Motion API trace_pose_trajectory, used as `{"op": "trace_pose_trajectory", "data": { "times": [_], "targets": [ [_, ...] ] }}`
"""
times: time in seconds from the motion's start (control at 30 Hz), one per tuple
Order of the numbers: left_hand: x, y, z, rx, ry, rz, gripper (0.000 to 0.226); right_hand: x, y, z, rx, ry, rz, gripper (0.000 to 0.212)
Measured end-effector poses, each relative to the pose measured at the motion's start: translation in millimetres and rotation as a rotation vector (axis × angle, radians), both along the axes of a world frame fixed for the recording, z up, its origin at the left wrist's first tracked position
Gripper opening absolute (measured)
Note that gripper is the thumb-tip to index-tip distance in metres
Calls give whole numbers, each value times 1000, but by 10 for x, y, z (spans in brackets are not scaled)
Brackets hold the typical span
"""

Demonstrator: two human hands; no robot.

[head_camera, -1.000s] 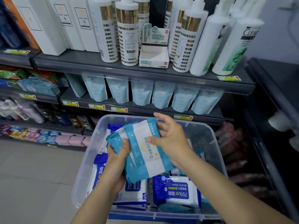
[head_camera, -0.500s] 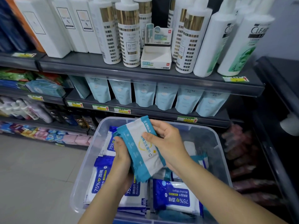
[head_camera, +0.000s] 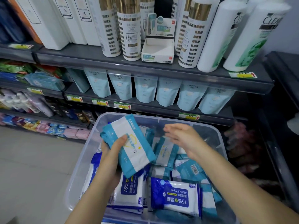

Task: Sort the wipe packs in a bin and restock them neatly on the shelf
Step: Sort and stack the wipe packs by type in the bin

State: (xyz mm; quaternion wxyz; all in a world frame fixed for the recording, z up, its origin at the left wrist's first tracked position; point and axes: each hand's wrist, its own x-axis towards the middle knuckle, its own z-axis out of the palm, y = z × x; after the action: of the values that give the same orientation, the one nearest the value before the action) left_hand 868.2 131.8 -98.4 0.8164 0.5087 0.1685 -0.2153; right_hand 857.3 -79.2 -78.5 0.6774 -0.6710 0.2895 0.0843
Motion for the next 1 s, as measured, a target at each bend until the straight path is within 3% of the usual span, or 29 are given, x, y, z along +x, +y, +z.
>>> {"op": "trace_pose_trajectory", "data": {
  "times": [0.17, 0.43, 0.73, 0.83, 0.9, 1.0],
  "targets": [
    [64, 126, -13, 48, -15, 42, 62, 16, -216, -601, -419, 224, 156, 44],
    [-23, 187, 20, 84, -30, 55, 53, 77, -121, -939, -792, 377, 449, 83],
    [-87, 284, 57, 96, -42, 65, 48, 106, -150, -838, -681, 337, 352, 93],
    [-95, 326, 75, 102, -45, 44, 56, 94, -133, -743, -612, 322, 245, 90],
    [-97, 339, 92, 100, -53, 35, 58, 66, -140, -694, -503, 297, 157, 79],
    [-101, 339, 109, 97, -61, 20, 58, -2, -158, -560, -297, 193, 68, 37]
  ]
}}
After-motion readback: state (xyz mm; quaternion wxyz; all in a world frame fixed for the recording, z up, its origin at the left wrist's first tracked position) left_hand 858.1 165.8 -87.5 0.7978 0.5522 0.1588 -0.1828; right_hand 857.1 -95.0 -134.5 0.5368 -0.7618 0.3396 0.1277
